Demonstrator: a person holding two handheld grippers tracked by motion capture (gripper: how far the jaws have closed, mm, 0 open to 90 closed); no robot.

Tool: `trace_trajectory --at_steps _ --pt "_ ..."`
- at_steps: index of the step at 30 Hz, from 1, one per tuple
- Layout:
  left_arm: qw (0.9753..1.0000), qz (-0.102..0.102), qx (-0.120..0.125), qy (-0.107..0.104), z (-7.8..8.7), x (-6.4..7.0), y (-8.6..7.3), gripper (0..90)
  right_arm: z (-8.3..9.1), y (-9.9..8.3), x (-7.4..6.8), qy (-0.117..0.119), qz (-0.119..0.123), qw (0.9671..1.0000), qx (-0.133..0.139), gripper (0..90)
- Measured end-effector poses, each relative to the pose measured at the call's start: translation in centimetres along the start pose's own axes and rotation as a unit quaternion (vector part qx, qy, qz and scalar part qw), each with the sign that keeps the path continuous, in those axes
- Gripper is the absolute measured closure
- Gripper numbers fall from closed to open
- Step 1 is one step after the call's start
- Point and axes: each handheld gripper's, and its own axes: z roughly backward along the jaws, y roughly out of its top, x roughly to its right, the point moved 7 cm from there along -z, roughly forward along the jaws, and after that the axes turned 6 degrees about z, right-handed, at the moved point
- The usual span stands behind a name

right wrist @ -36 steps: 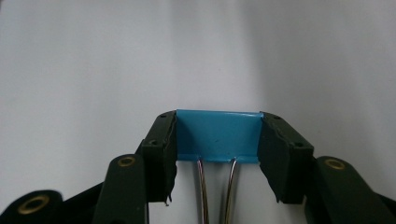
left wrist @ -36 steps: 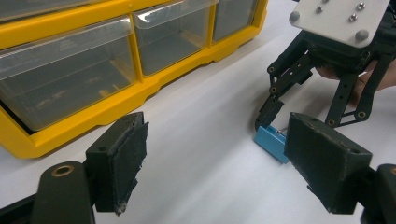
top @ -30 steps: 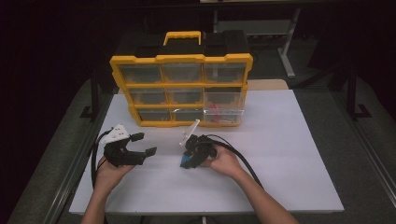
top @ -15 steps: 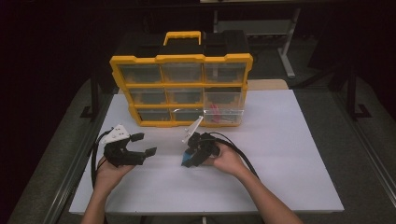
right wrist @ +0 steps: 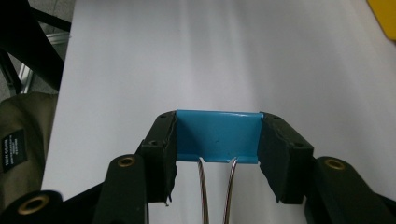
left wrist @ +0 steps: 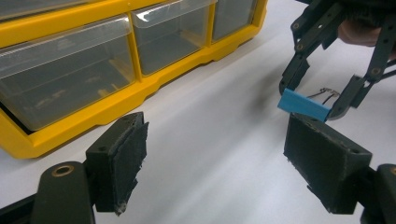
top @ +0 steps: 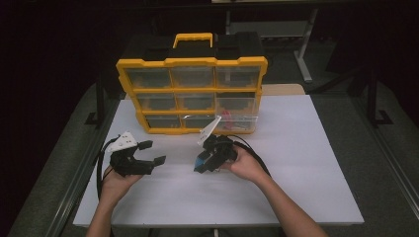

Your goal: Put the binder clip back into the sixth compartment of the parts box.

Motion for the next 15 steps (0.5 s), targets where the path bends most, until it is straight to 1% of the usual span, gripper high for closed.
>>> trace_trajectory --at_steps 4,5,9,13,15 --pt "1.0000 0.000 -0.001 0.000 0.0 0.0 0.0 20.8 0.6 0.2 0.1 0.001 -0.001 1.0000 0.008 48.6" --pt "1.0000 0.000 0.000 0.000 0.0 0.0 0.0 20.9 0.8 0.3 0.1 -0.002 -0.002 1.0000 0.007 48.6" --pt "1.0000 0.000 0.000 0.000 0.0 0.0 0.0 20.8 1.2 0.7 0.0 0.002 -0.001 0.9999 0.012 48.6" --pt "1.0000 -0.001 -0.001 0.001 0.0 -0.1 0.0 20.9 1.6 1.0 0.0 0.002 0.002 0.9999 0.010 48.6" --pt "1.0000 0.001 -0.001 0.001 0.0 -0.1 0.0 20.8 2.0 1.3 0.1 0.004 0.003 0.9999 0.016 48.6"
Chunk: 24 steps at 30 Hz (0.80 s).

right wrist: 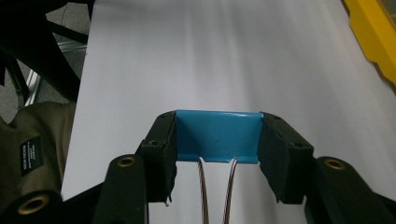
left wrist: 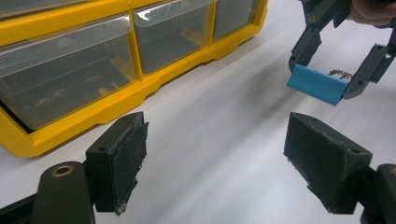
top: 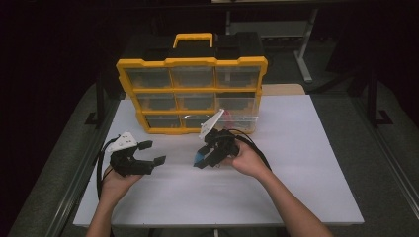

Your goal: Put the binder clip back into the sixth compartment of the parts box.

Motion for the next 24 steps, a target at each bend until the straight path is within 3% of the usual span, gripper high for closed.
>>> trace_trajectory --at_steps 24 --pt "1.0000 -0.001 0.006 0.000 0.0 0.0 0.2 20.8 2.6 2.8 0.3 0.000 0.023 0.9996 0.016 48.6"
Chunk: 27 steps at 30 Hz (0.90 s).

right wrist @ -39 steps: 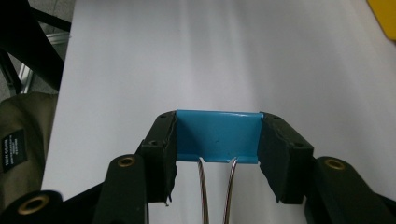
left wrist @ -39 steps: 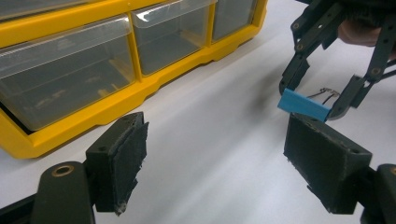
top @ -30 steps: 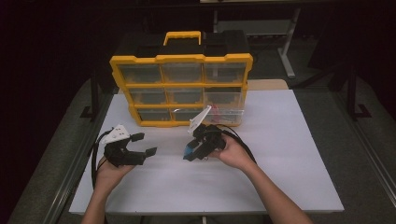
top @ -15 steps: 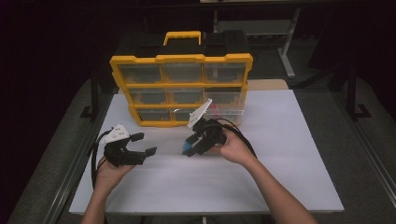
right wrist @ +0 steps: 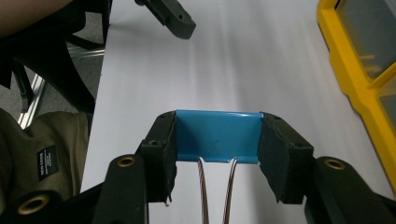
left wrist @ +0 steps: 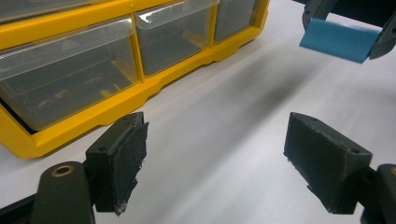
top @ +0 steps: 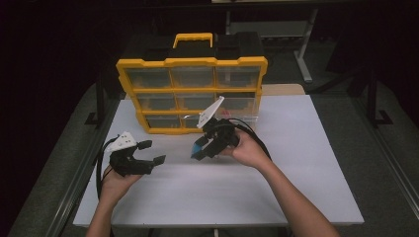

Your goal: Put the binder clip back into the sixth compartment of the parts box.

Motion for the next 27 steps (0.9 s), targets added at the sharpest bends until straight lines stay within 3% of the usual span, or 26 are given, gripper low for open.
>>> trace_trajectory --at_steps 18,27 --pt "1.0000 -0.002 -0.002 0.001 0.1 0.0 0.0 20.8 2.1 2.3 0.5 -0.010 0.023 0.9996 0.010 48.6" --pt "1.0000 0.002 0.001 0.000 0.0 0.0 0.0 20.8 2.9 3.0 0.3 -0.010 0.017 0.9998 0.001 48.6"
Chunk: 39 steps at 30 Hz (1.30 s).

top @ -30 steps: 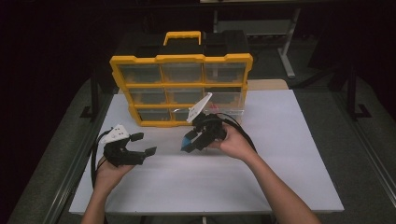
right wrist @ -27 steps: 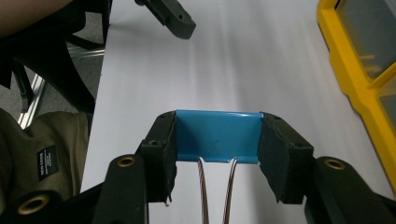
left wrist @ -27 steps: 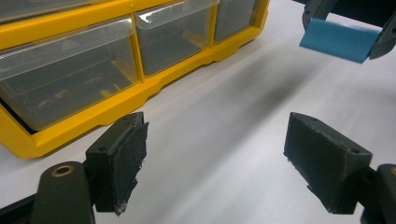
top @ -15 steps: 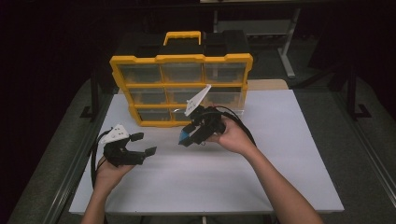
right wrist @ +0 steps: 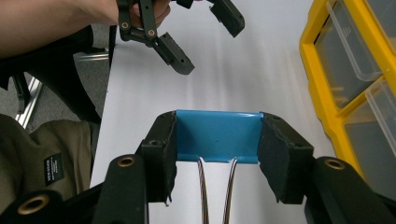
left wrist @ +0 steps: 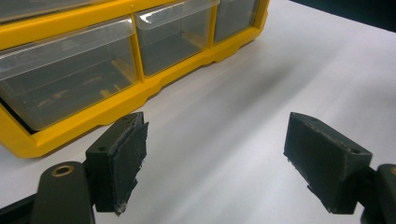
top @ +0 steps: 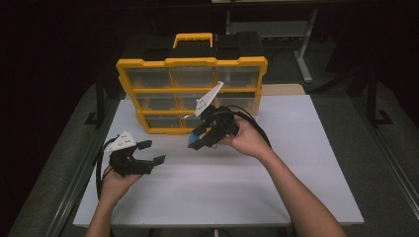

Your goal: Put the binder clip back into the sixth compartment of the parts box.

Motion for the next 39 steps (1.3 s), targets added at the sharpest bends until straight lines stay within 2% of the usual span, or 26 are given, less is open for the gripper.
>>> trace_trajectory --at_steps 3,10,13,28,39 --pt "1.0000 -0.003 0.000 0.000 0.0 0.0 0.0 20.8 0.1 0.4 0.3 -0.003 0.016 0.9998 0.009 48.6" --pt "1.0000 -0.001 0.001 0.000 0.1 0.0 0.0 20.8 0.8 1.1 0.5 -0.005 0.017 0.9998 0.009 48.6" --pt "1.0000 -0.001 0.002 0.000 0.1 0.0 0.1 20.8 1.3 1.5 0.5 -0.006 0.017 0.9996 0.020 48.6" --pt "1.0000 0.001 0.004 -0.001 0.0 0.0 0.1 20.8 2.7 2.4 0.9 -0.011 0.017 0.9998 0.005 48.6" --pt "1.0000 0.000 0.004 -0.001 0.1 0.0 0.1 20.8 4.6 3.4 1.8 -0.030 0.013 0.9994 0.005 48.6"
